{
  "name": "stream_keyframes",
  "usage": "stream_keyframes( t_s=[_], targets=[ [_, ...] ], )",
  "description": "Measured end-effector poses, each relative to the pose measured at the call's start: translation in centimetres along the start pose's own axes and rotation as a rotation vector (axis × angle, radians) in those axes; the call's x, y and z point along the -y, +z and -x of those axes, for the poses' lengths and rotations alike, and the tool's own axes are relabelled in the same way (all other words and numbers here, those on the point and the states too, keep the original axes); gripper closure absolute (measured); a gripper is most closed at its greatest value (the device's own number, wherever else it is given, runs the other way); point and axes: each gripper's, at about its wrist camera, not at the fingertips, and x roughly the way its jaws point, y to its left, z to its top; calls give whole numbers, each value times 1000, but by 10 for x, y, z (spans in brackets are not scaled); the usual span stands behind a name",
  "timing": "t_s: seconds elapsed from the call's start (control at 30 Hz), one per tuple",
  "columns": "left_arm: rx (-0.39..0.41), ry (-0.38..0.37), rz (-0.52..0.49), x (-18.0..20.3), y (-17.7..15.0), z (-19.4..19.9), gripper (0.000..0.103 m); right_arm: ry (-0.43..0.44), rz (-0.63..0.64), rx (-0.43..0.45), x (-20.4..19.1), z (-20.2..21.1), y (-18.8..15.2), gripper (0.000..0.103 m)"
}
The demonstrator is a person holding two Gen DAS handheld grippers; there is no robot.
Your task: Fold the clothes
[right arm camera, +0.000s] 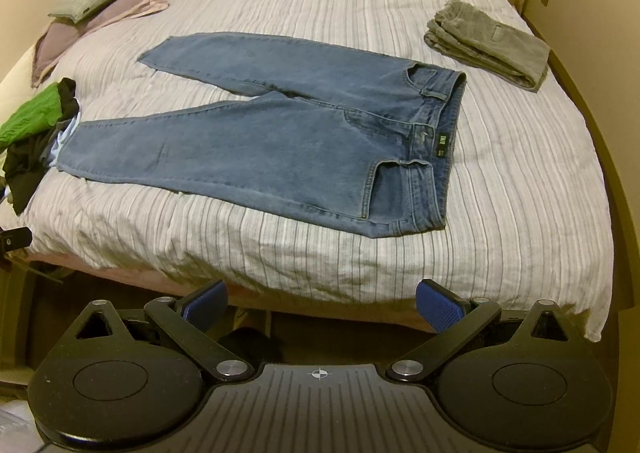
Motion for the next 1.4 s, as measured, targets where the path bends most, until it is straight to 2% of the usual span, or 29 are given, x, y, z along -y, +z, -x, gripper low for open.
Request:
stream_keyframes(
  t_s=[0.57,0.83,1.13,1.4],
  targets=[
    [-4,20,16,4,2,-3,48,20,11,3,6,-5,9,1],
    [-10,26,18,2,15,-12,48,10,-11,-3,8,-16,25,1],
    [-29,-7,-21,-11,60,-56,47,-29,-80,-40,-4,-53,68,1],
    [-19,-81,-102,-34,142,-122,47,-134,-204,-33,-27,-84,130,1]
  ],
)
